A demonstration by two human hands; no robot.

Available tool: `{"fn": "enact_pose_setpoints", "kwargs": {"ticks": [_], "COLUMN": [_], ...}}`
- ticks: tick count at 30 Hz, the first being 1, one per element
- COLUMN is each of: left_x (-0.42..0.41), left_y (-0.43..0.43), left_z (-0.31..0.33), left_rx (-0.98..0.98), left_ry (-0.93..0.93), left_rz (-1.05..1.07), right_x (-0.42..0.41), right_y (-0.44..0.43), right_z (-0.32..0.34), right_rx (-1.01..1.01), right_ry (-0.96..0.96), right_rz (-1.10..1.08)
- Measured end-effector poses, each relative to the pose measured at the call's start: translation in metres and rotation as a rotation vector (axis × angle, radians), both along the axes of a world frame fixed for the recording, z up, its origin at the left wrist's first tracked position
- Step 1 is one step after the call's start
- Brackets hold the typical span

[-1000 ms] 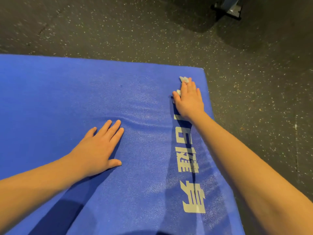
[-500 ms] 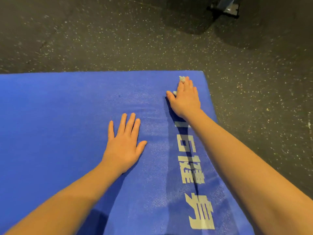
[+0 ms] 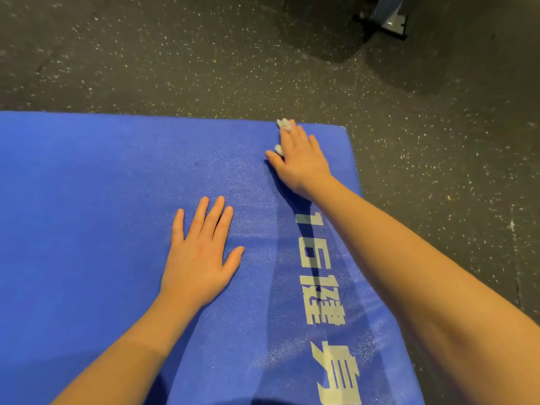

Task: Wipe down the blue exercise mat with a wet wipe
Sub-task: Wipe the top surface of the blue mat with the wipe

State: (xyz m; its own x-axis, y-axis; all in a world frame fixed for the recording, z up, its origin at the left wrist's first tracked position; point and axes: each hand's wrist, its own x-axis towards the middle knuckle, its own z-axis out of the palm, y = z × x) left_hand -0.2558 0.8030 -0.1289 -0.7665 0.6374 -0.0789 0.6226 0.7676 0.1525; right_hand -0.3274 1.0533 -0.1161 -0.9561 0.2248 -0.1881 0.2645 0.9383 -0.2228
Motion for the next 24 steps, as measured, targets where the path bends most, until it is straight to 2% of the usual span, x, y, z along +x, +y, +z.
{"fn": "enact_pose_setpoints", "kwargs": {"ticks": [3, 5, 10, 14, 16, 21, 24], "left_x": [0.000, 0.000, 0.001, 0.000, 0.000, 0.000, 0.000], "left_y": [0.001, 0.001, 0.001, 0.000, 0.001, 0.000, 0.000], "left_z": [0.000, 0.000, -0.002, -0.001, -0.002, -0.003, -0.002], "left_rx": [0.011, 0.015, 0.026, 0.034, 0.040, 0.045, 0.042], "left_ry": [-0.004, -0.005, 0.019, 0.022, 0.026, 0.035, 0.025], "left_rz": [0.000, 0.002, 0.007, 0.010, 0.007, 0.008, 0.012], "right_x": [0.007, 0.008, 0.027, 0.018, 0.012, 0.063, 0.072], "right_y": [0.036, 0.042, 0.047, 0.075, 0.070, 0.033, 0.044], "right_z": [0.001, 0.001, -0.003, 0.001, 0.000, -0.008, -0.008], "right_rx": [0.036, 0.015, 0.071, 0.010, -0.008, -0.007, 0.075], "right_ry": [0.016, -0.020, -0.012, -0.027, -0.023, 0.081, 0.058], "right_rz": [-0.341, -0.422, -0.147, -0.377, -0.406, -0.074, -0.045]}}
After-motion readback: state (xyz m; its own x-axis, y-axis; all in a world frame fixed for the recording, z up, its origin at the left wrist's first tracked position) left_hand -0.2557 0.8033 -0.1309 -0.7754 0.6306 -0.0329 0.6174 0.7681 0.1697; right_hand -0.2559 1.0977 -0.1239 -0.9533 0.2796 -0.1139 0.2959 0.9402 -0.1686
